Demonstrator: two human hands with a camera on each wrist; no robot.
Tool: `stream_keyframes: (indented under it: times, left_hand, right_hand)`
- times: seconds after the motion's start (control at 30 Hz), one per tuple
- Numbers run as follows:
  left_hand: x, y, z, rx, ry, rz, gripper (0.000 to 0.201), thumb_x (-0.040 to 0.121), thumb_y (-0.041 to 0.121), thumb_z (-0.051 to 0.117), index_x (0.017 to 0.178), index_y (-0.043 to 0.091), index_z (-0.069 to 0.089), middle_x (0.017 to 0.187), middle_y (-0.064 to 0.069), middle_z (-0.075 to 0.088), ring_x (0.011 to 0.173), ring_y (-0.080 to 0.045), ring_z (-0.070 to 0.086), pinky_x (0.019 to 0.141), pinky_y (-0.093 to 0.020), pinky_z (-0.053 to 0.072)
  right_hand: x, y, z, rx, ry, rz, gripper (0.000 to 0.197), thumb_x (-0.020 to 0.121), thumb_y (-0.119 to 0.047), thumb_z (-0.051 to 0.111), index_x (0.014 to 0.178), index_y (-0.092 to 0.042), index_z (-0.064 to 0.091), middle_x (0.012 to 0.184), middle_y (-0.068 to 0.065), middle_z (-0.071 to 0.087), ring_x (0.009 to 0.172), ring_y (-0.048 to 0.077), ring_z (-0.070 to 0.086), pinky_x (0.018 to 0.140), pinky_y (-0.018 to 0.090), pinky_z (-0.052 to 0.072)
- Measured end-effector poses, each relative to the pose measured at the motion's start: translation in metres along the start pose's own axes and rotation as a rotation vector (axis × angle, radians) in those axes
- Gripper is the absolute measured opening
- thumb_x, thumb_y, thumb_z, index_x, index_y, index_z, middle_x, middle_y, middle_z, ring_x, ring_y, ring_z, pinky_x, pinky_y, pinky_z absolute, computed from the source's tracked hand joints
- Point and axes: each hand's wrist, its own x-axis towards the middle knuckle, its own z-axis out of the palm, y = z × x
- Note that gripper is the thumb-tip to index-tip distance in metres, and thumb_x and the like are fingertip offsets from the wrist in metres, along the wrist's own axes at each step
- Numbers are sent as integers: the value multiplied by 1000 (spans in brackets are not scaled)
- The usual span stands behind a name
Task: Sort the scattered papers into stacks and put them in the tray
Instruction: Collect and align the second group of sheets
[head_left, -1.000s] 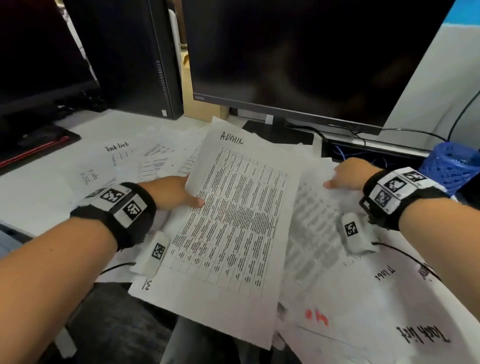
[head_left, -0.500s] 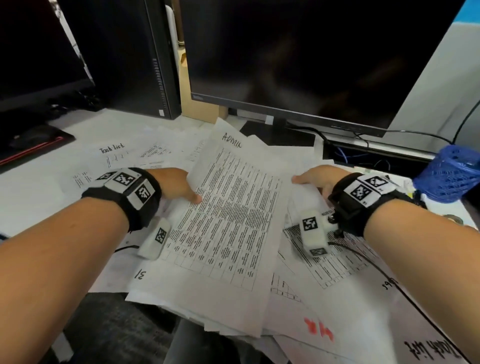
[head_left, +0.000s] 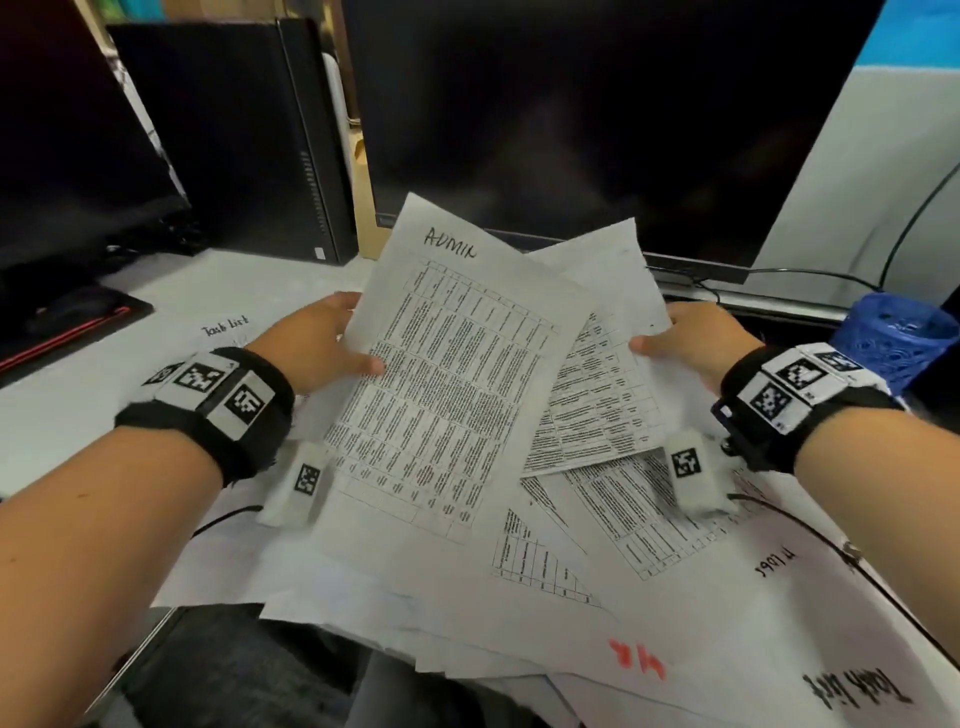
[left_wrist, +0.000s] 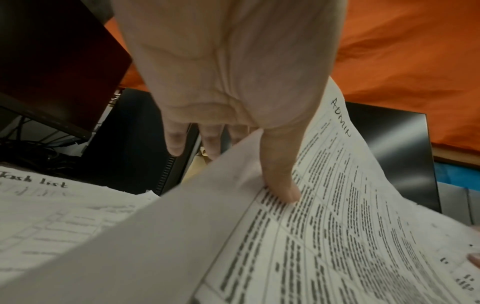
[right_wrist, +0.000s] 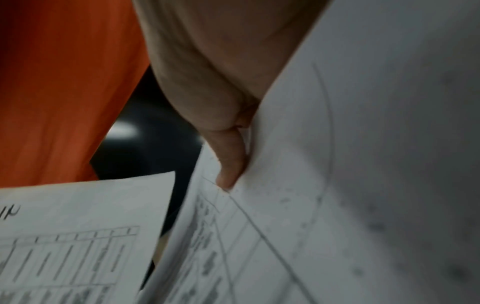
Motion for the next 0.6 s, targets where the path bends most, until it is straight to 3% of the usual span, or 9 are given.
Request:
stream_keyframes:
  times: [0.1, 0.2, 0.3, 0.4, 0.47, 0.53, 0.6]
  left_hand:
    - [-1, 1, -7, 17, 39, 75, 56, 78, 35, 74, 130, 25, 57, 154, 12, 24, 144, -18, 16, 116, -49, 18]
    - [-3, 13, -13, 63, 101, 154, 53, 80, 40, 70, 130, 28, 57, 157, 14, 14, 147, -16, -5, 117, -55, 2]
    - [-6, 34, -18, 84, 125, 245, 52, 82, 39, 68, 131, 31, 55, 156, 15, 17, 147, -15, 2, 117, -51, -5]
    - [-9, 54, -20, 34, 133, 259, 56, 79, 39, 72, 131, 29, 55, 152, 17, 29, 141, -12, 23, 118, -42, 14]
    - [-9, 62, -20, 48, 213, 296, 45, 77, 39, 74, 119, 28, 61, 156, 10, 20, 146, -15, 7, 119, -48, 3]
    - [-8, 64, -23, 44, 258, 286, 43, 77, 39, 74, 117, 25, 64, 159, 6, 8, 146, -17, -10, 116, -50, -10]
    - [-6, 62, -26, 5, 247, 275, 43, 78, 39, 73, 117, 24, 65, 159, 8, 9, 146, -16, -11, 116, -52, -10]
  right_hand:
    - [-16, -1, -17, 38, 15, -125, 17, 82, -18, 73, 98, -19, 70, 89, -7, 69, 80, 13, 64, 67, 25, 47]
    - [-29, -10, -31, 50, 15, -218, 9, 81, -21, 73, 87, -26, 70, 81, -14, 68, 70, 2, 65, 57, 17, 45]
    - [-35, -22, -38, 105, 11, -335, 12, 79, -14, 73, 87, -23, 72, 81, -11, 71, 69, 0, 64, 64, 14, 46]
    - [-38, -35, -42, 116, -2, -409, 14, 77, -14, 75, 80, -26, 70, 69, -18, 71, 62, -6, 64, 60, 8, 47]
    - [-38, -41, -45, 112, 8, -436, 16, 76, -16, 76, 78, -29, 68, 65, -21, 70, 59, -8, 63, 59, 9, 48]
    - [-38, -43, -48, 108, 5, -453, 17, 75, -15, 77, 80, -29, 69, 70, -16, 72, 63, -4, 66, 63, 14, 50]
    - [-39, -42, -50, 96, -14, -447, 20, 74, -14, 78, 86, -27, 71, 81, -11, 73, 69, 1, 68, 66, 17, 53]
